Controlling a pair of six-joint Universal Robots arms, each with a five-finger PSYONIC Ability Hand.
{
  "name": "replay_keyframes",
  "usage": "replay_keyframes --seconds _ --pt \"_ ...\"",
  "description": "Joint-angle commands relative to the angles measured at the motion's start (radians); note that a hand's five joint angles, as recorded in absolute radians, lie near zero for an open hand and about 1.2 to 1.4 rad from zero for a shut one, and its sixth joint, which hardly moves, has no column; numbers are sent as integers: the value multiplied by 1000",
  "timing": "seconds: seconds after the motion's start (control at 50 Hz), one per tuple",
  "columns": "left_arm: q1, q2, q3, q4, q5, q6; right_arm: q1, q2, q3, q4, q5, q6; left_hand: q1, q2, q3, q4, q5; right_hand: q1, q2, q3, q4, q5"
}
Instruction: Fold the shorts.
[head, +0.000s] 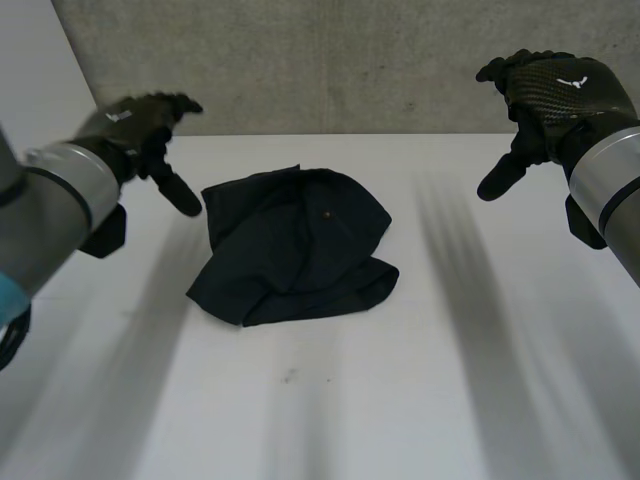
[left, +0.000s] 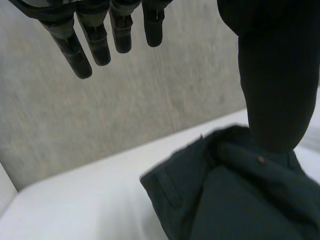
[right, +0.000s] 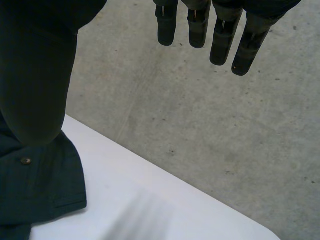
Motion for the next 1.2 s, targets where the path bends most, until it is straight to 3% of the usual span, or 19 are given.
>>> replay_keyframes --seconds 0.02,0.16,0.28,0.42,0.56,0.7,0.86,0.94,0.98,1.04,1.1,1.2 --pt "-2 -188 26 8 2 34 0 3 12 -5 -35 -2 111 90 78 84 71 16 -26 -39 -64 -49" --pt "-2 -397 129 46 -19 68 0 12 29 -23 -40 -3 187 166 154 161 148 16 -26 -39 -64 -49" --pt "-2 -513 257 163 -90 82 0 52 42 -43 -41 -15 187 166 154 161 148 16 -26 -39 -64 -49" --pt "9 -547 318 231 -97 166 2 81 48 -43 -38 -83 184 163 151 158 145 16 -26 -39 -64 -49" --pt "21 -550 321 256 -96 154 2 86 43 -45 -36 -103 184 163 151 158 145 16 -26 -39 -64 -49" --pt "55 -561 350 297 -84 157 2 103 42 -45 -36 -103 181 160 148 155 142 16 -26 -39 -64 -49" --pt "44 -658 414 251 30 152 2 132 34 -45 -36 -106 205 184 171 178 165 16 -26 -39 -64 -49" --pt "43 -676 436 211 50 152 2 137 31 -45 -36 -106 410 388 376 383 370 16 -26 -39 -64 -49" --pt "44 -684 451 203 50 152 2 137 29 -45 -36 -106 852 831 819 825 812 16 -26 -39 -64 -49" --pt "56 -679 463 203 42 155 2 137 29 -45 -36 -106 1213 1192 1180 1187 1174 16 -26 -39 -64 -49" --pt "67 -668 476 203 15 155 2 135 29 -45 -36 -106 1214 1193 1181 1188 1175 16 -26 -39 -64 -49" --pt "110 -564 505 215 -132 166 2 132 28 -45 -36 -106 1214 1193 1181 1188 1175 16 -26 -39 -64 -49"
